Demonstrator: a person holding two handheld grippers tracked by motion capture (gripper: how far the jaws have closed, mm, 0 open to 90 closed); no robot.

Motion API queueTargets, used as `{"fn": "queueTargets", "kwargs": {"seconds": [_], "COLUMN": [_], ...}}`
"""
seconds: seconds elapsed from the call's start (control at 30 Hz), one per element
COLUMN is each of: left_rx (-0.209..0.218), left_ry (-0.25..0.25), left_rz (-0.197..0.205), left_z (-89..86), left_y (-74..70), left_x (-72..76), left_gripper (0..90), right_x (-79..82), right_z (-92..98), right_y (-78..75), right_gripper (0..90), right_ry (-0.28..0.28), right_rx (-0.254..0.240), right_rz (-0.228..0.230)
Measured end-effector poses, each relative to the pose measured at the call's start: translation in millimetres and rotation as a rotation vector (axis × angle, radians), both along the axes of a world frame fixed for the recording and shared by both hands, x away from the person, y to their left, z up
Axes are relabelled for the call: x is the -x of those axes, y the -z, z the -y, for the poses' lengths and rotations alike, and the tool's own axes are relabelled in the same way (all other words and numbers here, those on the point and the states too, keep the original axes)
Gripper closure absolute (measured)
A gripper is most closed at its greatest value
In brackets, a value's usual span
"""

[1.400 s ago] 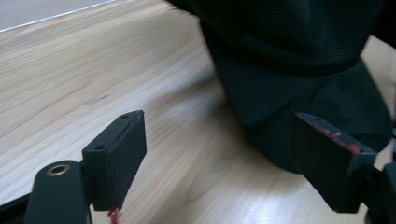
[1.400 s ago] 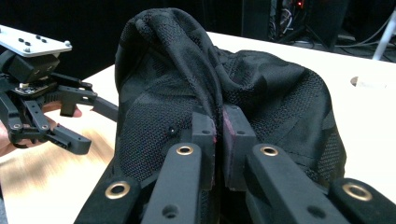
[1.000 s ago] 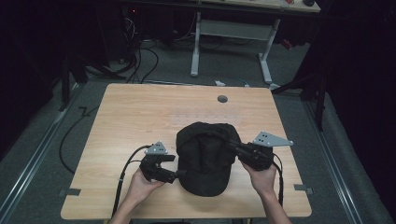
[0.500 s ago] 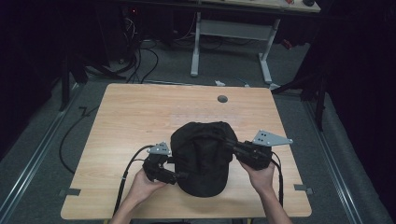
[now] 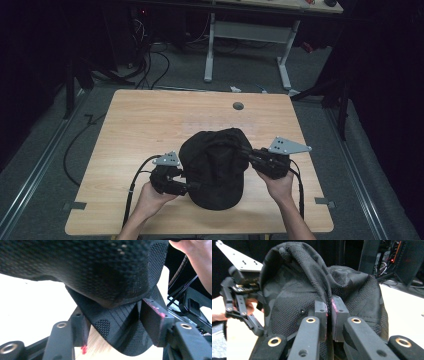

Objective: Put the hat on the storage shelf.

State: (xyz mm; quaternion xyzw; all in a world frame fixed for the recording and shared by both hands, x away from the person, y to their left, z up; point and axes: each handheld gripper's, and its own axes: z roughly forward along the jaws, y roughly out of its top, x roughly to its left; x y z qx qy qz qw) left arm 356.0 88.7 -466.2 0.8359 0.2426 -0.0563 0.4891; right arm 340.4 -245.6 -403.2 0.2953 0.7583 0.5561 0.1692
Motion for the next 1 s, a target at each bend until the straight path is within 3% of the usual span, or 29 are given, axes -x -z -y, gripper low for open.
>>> {"fn": "queueTargets", "kwargs": {"seconds": [0.23, 0.47, 0.6, 0.67, 0.8, 0.97, 1.0], "left_rx": [0.031, 0.102, 0.111, 0.123, 0.128, 0.123, 0.123], "left_ry": [0.006, 0.048, 0.073, 0.098, 0.101, 0.085, 0.085], "left_rz": [-0.007, -0.021, -0.03, -0.036, -0.023, -0.008, -0.008], "left_z": [-6.8, -14.3, -15.8, -15.4, -15.2, -16.3, -16.3], "left_y": [-5.6, -11.9, -13.3, -14.3, -16.1, -16.3, -16.3], "left_x": [2.0, 5.7, 7.1, 9.3, 12.2, 13.3, 13.3], "left_gripper": [54.8, 71.4, 77.5, 83.1, 85.6, 86.0, 86.0], "right_x": [-6.4, -15.0, -17.3, -18.4, -18.2, -18.1, -18.1], "right_z": [-5.1, -10.9, -13.3, -14.6, -13.8, -8.8, -8.8], "right_y": [-5.2, -7.9, -6.6, -5.1, -5.5, -5.6, -5.6], "right_gripper": [85.0, 83.1, 81.3, 79.0, 73.8, 55.4, 55.4], "right_ry": [0.009, 0.03, 0.034, 0.03, 0.035, 0.05, 0.05], "right_rx": [0.019, 0.012, 0.015, 0.011, -0.002, -0.041, -0.041], "right_rz": [0.017, 0.019, 0.016, 0.014, 0.01, 0.01, 0.01]}}
